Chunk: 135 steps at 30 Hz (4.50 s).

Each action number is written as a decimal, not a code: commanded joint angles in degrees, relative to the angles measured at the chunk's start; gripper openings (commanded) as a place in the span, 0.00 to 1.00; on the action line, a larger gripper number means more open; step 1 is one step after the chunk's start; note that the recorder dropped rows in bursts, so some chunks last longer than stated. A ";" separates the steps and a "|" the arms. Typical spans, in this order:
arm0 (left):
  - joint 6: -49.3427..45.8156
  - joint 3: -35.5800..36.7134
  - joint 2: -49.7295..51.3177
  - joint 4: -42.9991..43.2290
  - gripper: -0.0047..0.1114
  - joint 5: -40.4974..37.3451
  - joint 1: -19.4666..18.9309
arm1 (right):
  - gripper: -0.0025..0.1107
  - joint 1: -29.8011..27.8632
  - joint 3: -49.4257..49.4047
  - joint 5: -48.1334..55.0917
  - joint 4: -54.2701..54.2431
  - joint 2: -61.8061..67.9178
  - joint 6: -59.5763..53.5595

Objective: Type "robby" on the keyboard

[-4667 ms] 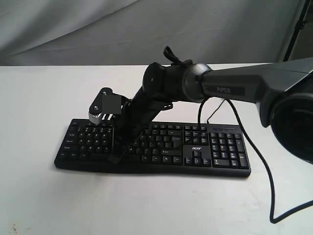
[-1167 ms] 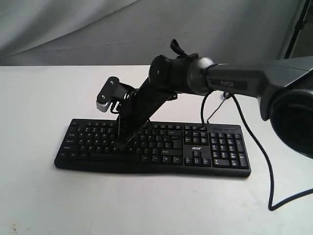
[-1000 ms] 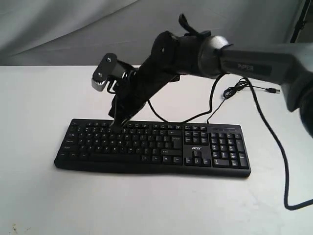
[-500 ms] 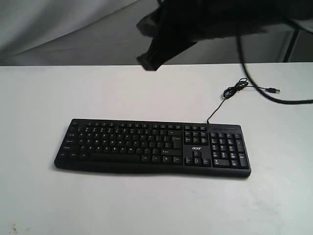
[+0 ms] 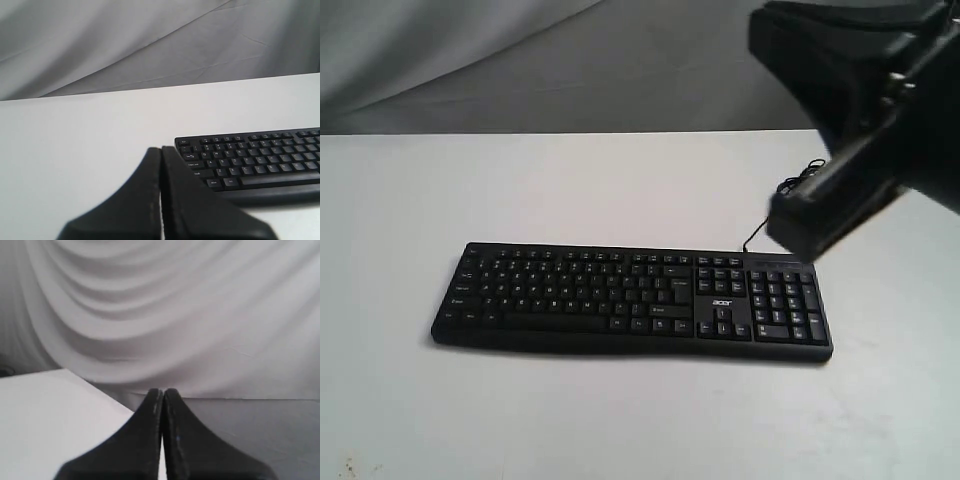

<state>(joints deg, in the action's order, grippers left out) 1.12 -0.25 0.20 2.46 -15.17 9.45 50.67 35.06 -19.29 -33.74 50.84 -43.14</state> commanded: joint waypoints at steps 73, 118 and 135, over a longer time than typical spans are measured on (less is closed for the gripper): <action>0.16 0.25 -0.20 0.27 0.04 0.31 0.36 | 0.02 -45.88 -35.06 16.44 4.01 -50.84 45.98; 0.16 0.25 -0.20 0.27 0.04 0.31 0.36 | 0.02 -48.15 -35.06 39.36 33.74 -50.84 43.55; 0.16 0.25 -0.20 0.27 0.04 0.31 0.36 | 0.02 -48.15 -35.06 39.36 33.74 -50.84 43.75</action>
<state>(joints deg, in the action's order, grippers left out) 1.12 -0.25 0.20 2.46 -15.17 9.45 2.87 0.21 20.03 0.00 0.35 1.03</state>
